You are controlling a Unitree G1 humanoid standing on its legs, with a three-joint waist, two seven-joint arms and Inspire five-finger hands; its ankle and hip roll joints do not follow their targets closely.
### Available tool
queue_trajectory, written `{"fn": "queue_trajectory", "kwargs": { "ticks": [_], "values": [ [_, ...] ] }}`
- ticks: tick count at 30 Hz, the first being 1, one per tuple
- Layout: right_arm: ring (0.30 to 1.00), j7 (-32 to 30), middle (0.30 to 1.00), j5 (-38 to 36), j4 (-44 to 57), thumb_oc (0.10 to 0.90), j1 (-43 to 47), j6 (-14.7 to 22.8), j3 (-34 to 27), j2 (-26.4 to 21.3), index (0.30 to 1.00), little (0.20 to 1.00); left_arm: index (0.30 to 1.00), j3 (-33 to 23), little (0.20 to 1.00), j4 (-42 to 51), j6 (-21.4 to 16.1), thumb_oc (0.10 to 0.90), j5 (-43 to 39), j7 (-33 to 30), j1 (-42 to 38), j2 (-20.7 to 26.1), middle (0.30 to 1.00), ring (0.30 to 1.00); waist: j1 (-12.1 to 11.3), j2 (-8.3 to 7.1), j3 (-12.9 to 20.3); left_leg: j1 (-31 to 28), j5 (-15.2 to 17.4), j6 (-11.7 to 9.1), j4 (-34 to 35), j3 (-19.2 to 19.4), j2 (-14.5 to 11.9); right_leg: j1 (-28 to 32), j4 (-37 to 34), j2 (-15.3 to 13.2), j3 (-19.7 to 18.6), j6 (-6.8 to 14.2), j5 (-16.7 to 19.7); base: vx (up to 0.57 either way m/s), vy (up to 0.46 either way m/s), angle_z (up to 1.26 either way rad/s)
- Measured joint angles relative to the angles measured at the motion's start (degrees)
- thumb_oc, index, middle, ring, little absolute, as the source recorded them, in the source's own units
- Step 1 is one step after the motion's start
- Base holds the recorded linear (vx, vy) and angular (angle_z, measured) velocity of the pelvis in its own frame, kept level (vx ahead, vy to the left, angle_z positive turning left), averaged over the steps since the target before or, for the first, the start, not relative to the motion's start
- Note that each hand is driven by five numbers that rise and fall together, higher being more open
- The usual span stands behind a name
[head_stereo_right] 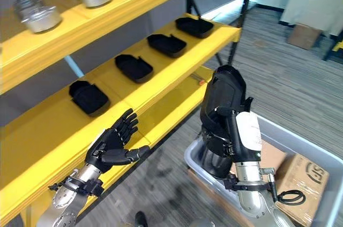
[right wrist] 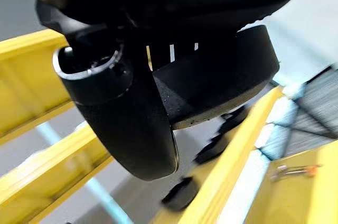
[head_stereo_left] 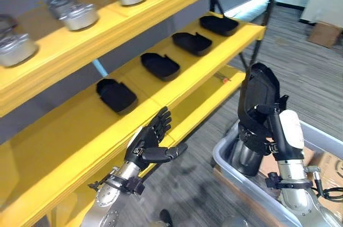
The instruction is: Move parts from the plastic box to the shelf.
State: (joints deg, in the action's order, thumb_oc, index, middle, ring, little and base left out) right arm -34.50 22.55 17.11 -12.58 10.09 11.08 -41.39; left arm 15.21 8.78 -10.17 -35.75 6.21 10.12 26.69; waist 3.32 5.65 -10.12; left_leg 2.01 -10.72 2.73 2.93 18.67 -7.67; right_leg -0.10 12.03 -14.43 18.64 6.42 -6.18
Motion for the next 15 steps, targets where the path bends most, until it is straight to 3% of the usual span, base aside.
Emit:
{"fn": "queue_trajectory", "kwargs": {
  "ticks": [2,3,8,12,15],
  "values": [
    [0.3,0.43,0.3,0.62,0.0,0.4,-0.08,0.29,0.05,0.0,0.3,0.3,1.0,0.19,1.0,-0.06,-0.01,0.9,0.0,-0.91,1.72,-0.26,1.0,1.0,-0.76,0.54,0.37,-1.01,1.98,-3.27,0.17,-0.33,0.95,1.52,0.1,-0.22,0.36,1.46,-0.45,-0.03,0.276,0.21],
    [0.3,1.06,0.3,1.49,0.01,0.4,-0.08,0.93,0.08,0.06,0.3,0.3,1.0,-0.08,1.0,-0.15,-0.01,0.9,-0.01,-1.06,2.9,-0.52,1.0,1.0,-1.63,-0.08,0.6,-1.3,2.14,-3.42,0.97,-0.5,2.27,2.13,-0.86,-1.3,0.68,1.83,-0.17,-0.02,0.197,0.17],
    [0.3,2.28,0.3,2.28,0.19,0.4,0.38,2.28,0.89,0.77,0.3,0.3,1.0,-3.1,1.0,-0.13,0.0,0.9,0.04,-0.84,6.2,-0.42,1.0,1.0,-5.03,-2.71,0.9,-1.32,2.57,-2.37,1.54,-1.56,5.22,6.03,-7.91,-2.67,1.76,3.54,4.09,-0.04,0.191,0.16],
    [0.3,4.21,0.3,2.18,0.2,0.4,2.23,2.38,1.6,2.72,0.3,0.3,1.0,-6.03,1.0,-0.12,-0.07,0.9,0.14,-0.8,6.78,0.32,1.0,1.0,-6.54,-5.54,0.89,-1.27,2.52,-1.92,1.57,-2.21,5.9,8.71,-11.31,-2.64,3.88,4.53,6.14,-0.05,0.166,0.18],
    [0.3,5.96,0.3,2.18,0.2,0.4,3.56,2.87,1.75,3.21,0.3,0.3,1.0,-6.22,1.0,-0.12,-0.22,0.9,0.15,-0.63,6.86,1.6,1.0,1.0,-7.3,-6.7,0.86,-0.95,2.53,-1.9,1.58,-2.4,6.08,8.96,-11.84,-2.64,4.53,4.37,6.52,-0.07,0.181,0.07]
  ]
}}
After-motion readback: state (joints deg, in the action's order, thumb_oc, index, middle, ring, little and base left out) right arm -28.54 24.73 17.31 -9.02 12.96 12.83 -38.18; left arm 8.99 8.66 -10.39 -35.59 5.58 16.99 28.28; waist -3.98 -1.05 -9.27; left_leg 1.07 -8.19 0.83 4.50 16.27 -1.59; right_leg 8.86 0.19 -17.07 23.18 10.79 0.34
